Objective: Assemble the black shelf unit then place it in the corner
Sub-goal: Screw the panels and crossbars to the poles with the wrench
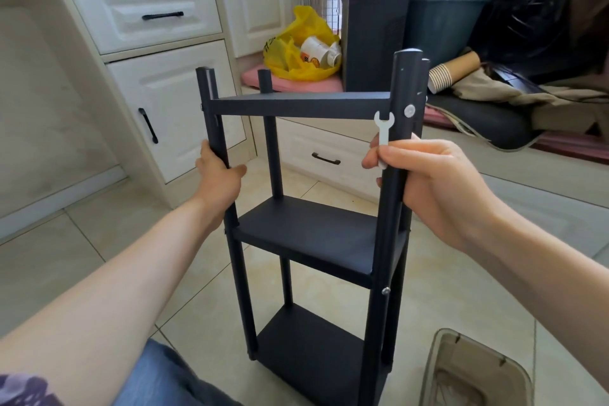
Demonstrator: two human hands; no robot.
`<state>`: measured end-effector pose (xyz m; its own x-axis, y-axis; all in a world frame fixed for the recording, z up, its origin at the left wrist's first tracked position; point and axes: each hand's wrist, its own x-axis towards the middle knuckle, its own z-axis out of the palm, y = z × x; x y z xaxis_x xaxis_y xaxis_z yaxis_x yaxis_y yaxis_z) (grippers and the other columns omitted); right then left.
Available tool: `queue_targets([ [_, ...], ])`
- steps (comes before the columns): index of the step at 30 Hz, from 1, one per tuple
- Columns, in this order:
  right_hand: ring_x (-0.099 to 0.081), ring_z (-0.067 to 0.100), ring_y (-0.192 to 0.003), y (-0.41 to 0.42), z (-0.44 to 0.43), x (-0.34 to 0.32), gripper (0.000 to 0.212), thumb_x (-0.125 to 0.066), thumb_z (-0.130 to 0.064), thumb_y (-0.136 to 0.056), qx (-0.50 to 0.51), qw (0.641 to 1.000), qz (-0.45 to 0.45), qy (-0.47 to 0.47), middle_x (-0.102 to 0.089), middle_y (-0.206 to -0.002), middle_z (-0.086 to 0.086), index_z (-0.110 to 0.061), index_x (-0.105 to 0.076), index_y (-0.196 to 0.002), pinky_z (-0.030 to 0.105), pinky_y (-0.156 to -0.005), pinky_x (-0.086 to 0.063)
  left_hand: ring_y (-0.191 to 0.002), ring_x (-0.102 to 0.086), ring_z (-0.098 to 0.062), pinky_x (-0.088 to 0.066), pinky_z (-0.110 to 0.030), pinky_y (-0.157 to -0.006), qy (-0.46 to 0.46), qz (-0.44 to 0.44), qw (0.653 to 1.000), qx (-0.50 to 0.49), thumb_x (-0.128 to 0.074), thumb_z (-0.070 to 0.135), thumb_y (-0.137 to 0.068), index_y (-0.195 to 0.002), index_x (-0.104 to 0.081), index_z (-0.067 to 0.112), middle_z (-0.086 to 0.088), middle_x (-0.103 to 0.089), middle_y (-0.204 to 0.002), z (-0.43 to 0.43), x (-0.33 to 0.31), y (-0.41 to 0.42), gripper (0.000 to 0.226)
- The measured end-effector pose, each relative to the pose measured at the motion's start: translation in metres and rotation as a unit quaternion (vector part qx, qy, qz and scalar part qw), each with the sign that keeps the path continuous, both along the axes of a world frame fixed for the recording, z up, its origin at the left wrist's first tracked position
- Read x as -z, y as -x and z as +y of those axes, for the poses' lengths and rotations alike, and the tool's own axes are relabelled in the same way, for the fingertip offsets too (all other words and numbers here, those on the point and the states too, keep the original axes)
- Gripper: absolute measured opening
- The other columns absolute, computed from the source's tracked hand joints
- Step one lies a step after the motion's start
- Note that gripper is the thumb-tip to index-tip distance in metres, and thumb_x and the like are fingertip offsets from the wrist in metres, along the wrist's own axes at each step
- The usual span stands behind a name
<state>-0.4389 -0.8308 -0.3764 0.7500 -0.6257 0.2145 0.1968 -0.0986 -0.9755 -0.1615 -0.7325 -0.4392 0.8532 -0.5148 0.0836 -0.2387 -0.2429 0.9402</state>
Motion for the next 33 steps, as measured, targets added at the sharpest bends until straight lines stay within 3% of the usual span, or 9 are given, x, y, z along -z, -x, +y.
queue_targets([
  [4,-0.059,0.009,-0.12,-0.001,0.001,-0.003,0.014,-0.069,-0.023,-0.08,-0.034,0.999,0.009,-0.01,-0.069,-0.117,-0.008,-0.016,-0.08,-0.074,0.035,-0.093,-0.044,-0.155,-0.011,-0.027,-0.019,-0.044,-0.122,-0.047,0.014,0.999,0.01,-0.063,0.011,-0.099,-0.158,0.02,0.022,0.001,0.009,-0.17,0.002,-0.008,0.015,0.103],
  [9,-0.057,0.012,-0.126,-0.009,0.005,-0.004,0.025,-0.06,-0.013,-0.092,-0.05,0.999,0.01,-0.005,-0.071,-0.119,-0.001,-0.016,-0.081,-0.078,0.044,-0.11,-0.04,-0.157,-0.001,-0.026,-0.019,-0.042,-0.124,-0.177,-0.022,0.98,0.087,-0.071,0.014,-0.094,-0.161,0.011,0.019,-0.001,0.019,-0.169,0.011,-0.021,0.051,0.107],
  [14,-0.057,0.009,-0.124,-0.016,0.011,-0.008,0.023,-0.06,-0.01,-0.093,-0.073,0.996,0.042,0.04,-0.075,-0.107,-0.002,-0.013,-0.08,-0.084,0.029,-0.1,-0.041,-0.157,-0.003,-0.017,-0.006,-0.049,-0.126,-0.232,0.158,0.866,0.414,-0.082,0.025,-0.082,-0.161,-0.016,0.039,0.013,-0.006,-0.169,0.016,-0.031,0.099,0.104],
  [16,-0.063,0.001,-0.113,-0.018,0.014,-0.012,0.022,-0.059,-0.01,-0.094,-0.078,0.994,0.053,0.049,-0.076,-0.104,-0.006,-0.011,-0.079,-0.086,0.018,-0.089,-0.043,-0.153,-0.021,-0.011,-0.017,-0.047,-0.126,-0.212,0.14,0.841,0.478,-0.083,0.03,-0.08,-0.156,-0.033,0.033,0.012,-0.03,-0.164,0.016,-0.032,0.111,0.091],
  [21,-0.065,0.013,-0.114,-0.022,0.016,-0.011,0.02,-0.06,-0.008,-0.094,-0.067,0.995,0.039,0.057,-0.076,-0.101,0.002,-0.007,-0.078,-0.086,0.03,-0.099,-0.049,-0.099,-0.074,-0.016,-0.054,-0.036,-0.098,-0.075,0.075,0.892,0.44,-0.068,0.029,-0.097,-0.106,-0.067,0.014,0.0,-0.078,-0.102,0.009,-0.023,0.129,0.017],
  [24,-0.064,0.02,-0.112,-0.022,0.015,-0.011,0.02,-0.064,-0.011,-0.092,-0.036,0.995,0.044,0.081,-0.075,-0.1,0.001,-0.011,-0.08,-0.081,0.044,-0.103,-0.049,-0.088,-0.074,-0.021,-0.056,-0.041,-0.095,-0.04,0.06,0.894,0.442,-0.067,0.029,-0.096,-0.087,-0.062,0.023,-0.002,-0.071,-0.082,0.008,-0.016,0.132,0.012],
  [27,-0.062,0.005,-0.09,-0.021,0.019,-0.013,0.021,-0.067,-0.014,-0.09,0.006,0.988,0.071,0.139,-0.07,-0.075,-0.01,-0.018,-0.081,-0.074,0.027,-0.092,-0.053,-0.083,-0.071,-0.021,-0.057,-0.046,-0.096,-0.036,0.07,0.884,0.461,-0.068,0.028,-0.094,-0.081,-0.06,0.026,0.0,-0.066,-0.076,0.009,-0.015,0.132,0.016],
  [30,-0.057,-0.003,-0.076,-0.023,0.024,-0.015,0.022,-0.066,-0.013,-0.09,0.059,0.974,0.081,0.202,-0.07,-0.074,0.001,-0.02,-0.08,-0.075,0.013,-0.071,-0.051,-0.081,-0.071,-0.025,-0.058,-0.049,-0.092,-0.035,0.047,0.875,0.48,-0.065,0.023,-0.098,-0.083,-0.061,0.021,-0.003,-0.067,-0.076,0.008,-0.019,0.134,0.016],
  [33,-0.058,-0.006,-0.08,-0.023,0.03,-0.02,0.021,-0.064,-0.01,-0.092,0.091,0.966,0.078,0.229,-0.069,-0.072,-0.005,-0.016,-0.08,-0.081,0.012,-0.076,-0.047,-0.077,-0.07,-0.026,-0.058,-0.055,-0.089,-0.016,0.052,0.867,0.495,-0.064,0.02,-0.099,-0.087,-0.058,0.01,-0.004,-0.066,-0.074,0.007,-0.025,0.136,0.016],
])
